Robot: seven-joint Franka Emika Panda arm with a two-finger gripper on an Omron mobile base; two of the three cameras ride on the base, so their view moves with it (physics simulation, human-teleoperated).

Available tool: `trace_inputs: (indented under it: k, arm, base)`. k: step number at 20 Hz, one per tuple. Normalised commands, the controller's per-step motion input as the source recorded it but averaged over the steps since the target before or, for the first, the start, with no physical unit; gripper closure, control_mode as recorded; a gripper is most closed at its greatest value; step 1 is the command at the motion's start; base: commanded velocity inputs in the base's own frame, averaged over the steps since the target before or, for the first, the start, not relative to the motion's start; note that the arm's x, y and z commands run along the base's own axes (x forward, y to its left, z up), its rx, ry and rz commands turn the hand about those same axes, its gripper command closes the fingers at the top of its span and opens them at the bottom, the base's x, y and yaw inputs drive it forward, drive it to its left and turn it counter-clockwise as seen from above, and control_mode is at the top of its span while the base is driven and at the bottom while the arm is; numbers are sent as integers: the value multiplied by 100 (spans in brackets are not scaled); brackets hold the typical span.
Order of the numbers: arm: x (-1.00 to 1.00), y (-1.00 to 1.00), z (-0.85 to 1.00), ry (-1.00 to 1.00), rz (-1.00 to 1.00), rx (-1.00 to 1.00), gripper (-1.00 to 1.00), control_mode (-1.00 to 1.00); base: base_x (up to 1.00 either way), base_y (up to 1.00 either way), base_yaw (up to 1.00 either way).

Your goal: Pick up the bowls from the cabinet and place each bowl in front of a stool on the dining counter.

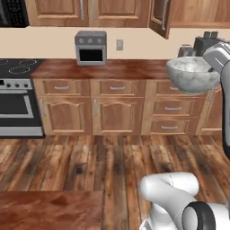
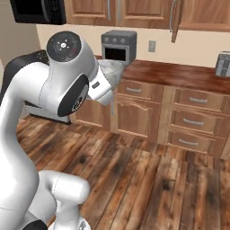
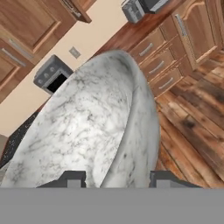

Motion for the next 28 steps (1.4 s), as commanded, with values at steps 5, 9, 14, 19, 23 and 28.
trace_inputs:
  k: [5,9,14,19,23,28]
  arm:
    - [0,0,0,0,0,0,100,100]
    - [0,0,0,0,0,0,100,100]
    - [0,0,0,0,0,0,100,100]
    - [0,0,0,0,0,0,100,100]
    - [0,0,0,0,0,0,100,100]
    - [0,0,0,0,0,0,100,100]
  base:
    - [-100,52,-7]
    - [-100,46,-2]
    - [-100,24,0]
    - [-100,1,0]
    - [-100,0,0]
    - [-100,0,0]
